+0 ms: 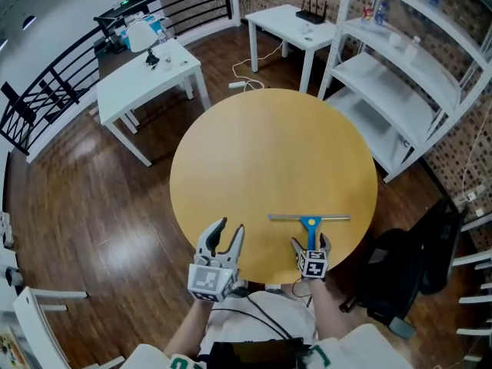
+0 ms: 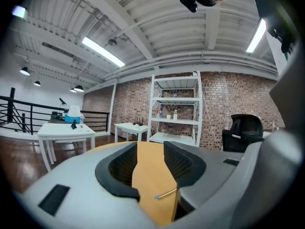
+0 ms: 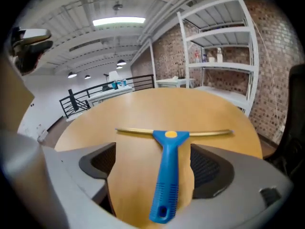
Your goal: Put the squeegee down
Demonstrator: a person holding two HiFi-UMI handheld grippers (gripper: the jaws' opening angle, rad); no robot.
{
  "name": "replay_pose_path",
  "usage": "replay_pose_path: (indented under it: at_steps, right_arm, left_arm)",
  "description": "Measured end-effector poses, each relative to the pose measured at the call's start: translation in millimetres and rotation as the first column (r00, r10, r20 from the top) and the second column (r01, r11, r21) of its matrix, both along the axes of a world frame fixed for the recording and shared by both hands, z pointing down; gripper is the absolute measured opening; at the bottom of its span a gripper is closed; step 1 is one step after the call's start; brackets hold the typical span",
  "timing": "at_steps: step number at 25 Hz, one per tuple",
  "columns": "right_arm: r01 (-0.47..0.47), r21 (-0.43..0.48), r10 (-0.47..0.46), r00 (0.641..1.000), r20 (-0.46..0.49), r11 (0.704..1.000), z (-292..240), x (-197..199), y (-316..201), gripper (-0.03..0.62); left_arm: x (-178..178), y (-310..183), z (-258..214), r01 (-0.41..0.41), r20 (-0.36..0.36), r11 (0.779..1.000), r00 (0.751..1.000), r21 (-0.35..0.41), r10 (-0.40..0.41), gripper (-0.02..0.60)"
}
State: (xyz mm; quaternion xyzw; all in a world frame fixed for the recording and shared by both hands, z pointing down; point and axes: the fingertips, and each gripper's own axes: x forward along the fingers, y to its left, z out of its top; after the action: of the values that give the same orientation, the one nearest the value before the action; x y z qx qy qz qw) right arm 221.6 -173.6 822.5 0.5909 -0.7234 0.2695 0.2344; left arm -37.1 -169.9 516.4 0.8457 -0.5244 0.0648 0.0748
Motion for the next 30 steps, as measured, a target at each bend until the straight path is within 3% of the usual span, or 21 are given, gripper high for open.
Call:
replay_pose_path:
  at_steps: [3, 5, 9, 12, 16, 20, 30]
  right_arm:
    - [-0.037, 0.144, 0.032, 0.999, 0.036, 0.989, -61.7, -0.8, -11.3, 0.518]
    - [-0.051, 0.260, 0.031, 0.996, 0.080, 0.964, -120.2, -6.3, -19.1, 0.518]
    - [-0.033, 0.493, -0.033, 0.992, 0.124, 0.870, -246.6, -22.9, -28.7, 0.515]
    - [-0.055, 0.590, -0.073, 0.979, 0.191, 0.806, -310.9, -33.0, -30.1, 0.480]
    - [-0.062, 0.619, -0.109, 0.966, 0.235, 0.783, -354.1, -48.0, -30.9, 0.435]
    - [0.009, 0.651, -0.114, 0.986, 0.119, 0.759, -365.2, -59.7, -27.7, 0.417]
    - [0.054, 0.625, -0.127, 0.989, 0.073, 0.779, -354.9, -73.0, -22.5, 0.416]
  left_arm:
    - [12.1, -4.6, -1.5, -0.035, -0.010, 0.999, 0.999, 0.011, 0.035, 0.161]
    - [15.5, -8.4, -3.4, -0.045, -0.012, 0.999, 0.999, 0.026, 0.045, 0.161]
    - [12.4, -14.8, -13.5, -0.040, -0.033, 0.997, 0.999, 0.061, 0.042, 0.161]
    - [4.5, -18.1, -21.5, -0.017, -0.048, 0.996, 0.999, 0.084, 0.021, 0.161]
    - [-3.5, -22.5, -35.9, -0.001, -0.038, 0.991, 0.999, 0.132, 0.006, 0.166]
    - [-7.4, -22.0, -42.8, -0.002, -0.043, 0.989, 0.999, 0.151, 0.008, 0.187]
    - [-14.1, -24.0, -50.0, 0.009, -0.051, 0.986, 0.999, 0.165, -0.001, 0.247]
